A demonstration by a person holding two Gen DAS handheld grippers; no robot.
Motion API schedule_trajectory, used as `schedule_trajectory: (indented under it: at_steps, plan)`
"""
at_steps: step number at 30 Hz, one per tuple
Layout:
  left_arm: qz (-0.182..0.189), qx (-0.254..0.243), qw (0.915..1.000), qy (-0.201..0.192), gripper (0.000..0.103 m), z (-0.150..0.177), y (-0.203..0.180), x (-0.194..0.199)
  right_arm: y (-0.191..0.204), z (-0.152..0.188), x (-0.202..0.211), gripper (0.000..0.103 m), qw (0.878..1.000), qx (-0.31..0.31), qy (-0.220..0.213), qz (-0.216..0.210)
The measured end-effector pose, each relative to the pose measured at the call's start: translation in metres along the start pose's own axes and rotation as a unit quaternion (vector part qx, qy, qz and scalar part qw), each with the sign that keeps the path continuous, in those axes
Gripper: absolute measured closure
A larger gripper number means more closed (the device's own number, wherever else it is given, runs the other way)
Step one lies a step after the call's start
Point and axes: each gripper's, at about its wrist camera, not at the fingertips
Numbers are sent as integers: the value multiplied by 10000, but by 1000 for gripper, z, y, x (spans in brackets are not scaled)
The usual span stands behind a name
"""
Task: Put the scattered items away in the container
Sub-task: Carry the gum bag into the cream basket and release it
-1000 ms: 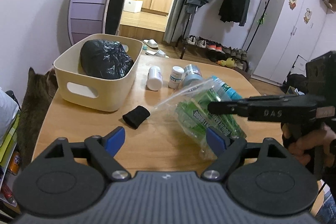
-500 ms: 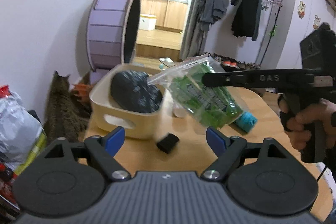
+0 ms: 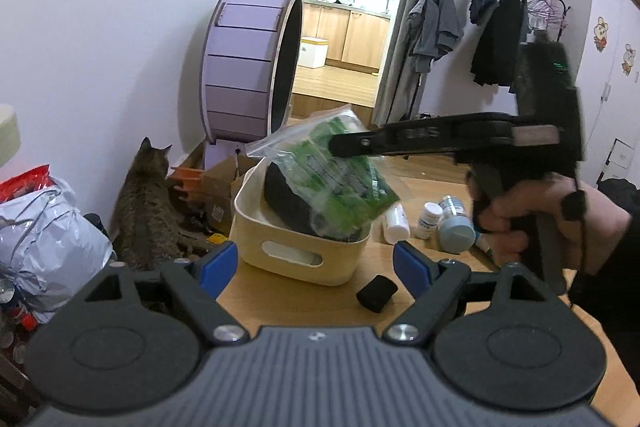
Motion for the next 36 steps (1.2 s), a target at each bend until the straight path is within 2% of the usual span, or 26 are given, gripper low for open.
schedule_trajectory:
  at_steps: [3, 4, 5, 7, 11, 14, 21, 26, 31, 36]
  plan:
    - [-5, 30, 10000, 35, 19, 3, 2, -1, 2, 5, -19, 90, 9996, 155, 157, 173]
    - [4, 42, 10000, 39, 19, 4, 3, -2, 2, 7, -24, 84, 9992, 227, 200, 253]
    - [14, 54, 10000, 42, 19, 5, 3, -2, 4, 10, -27, 66, 9985, 349, 194, 377]
    - [35, 65, 10000, 45, 19, 6, 4, -2, 5, 15, -26, 50, 9969, 539, 109, 560]
    - [73, 80, 9999, 51, 19, 7, 3, -4, 3, 16, -10, 49, 9963, 582, -32, 628]
    - [115, 97, 9999, 48, 19, 7, 1, -5, 5, 16, 2, 49, 9964, 627, -4, 575]
    - [169, 110, 9998, 35, 19, 8, -6, -4, 9, 21, 29, 49, 9935, 849, 15, 752]
    - [257, 78, 9996, 32, 19, 7, -16, -8, -7, 30, 62, 41, 9901, 834, -79, 1124]
    - [447, -135, 9988, 122, 19, 9, -33, -27, -30, 40, 95, 38, 9857, 647, -181, 1546]
    - [528, -436, 9971, 338, 19, 14, -46, -53, -45, 54, 118, 36, 9845, 409, -214, 1694]
Point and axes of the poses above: each gripper's, at about its wrist camera, not at the fingertips, and x roughly against the way its jaws point, y to its left, z to its underside, and after that the axes turned 13 degrees about -x, right-handed
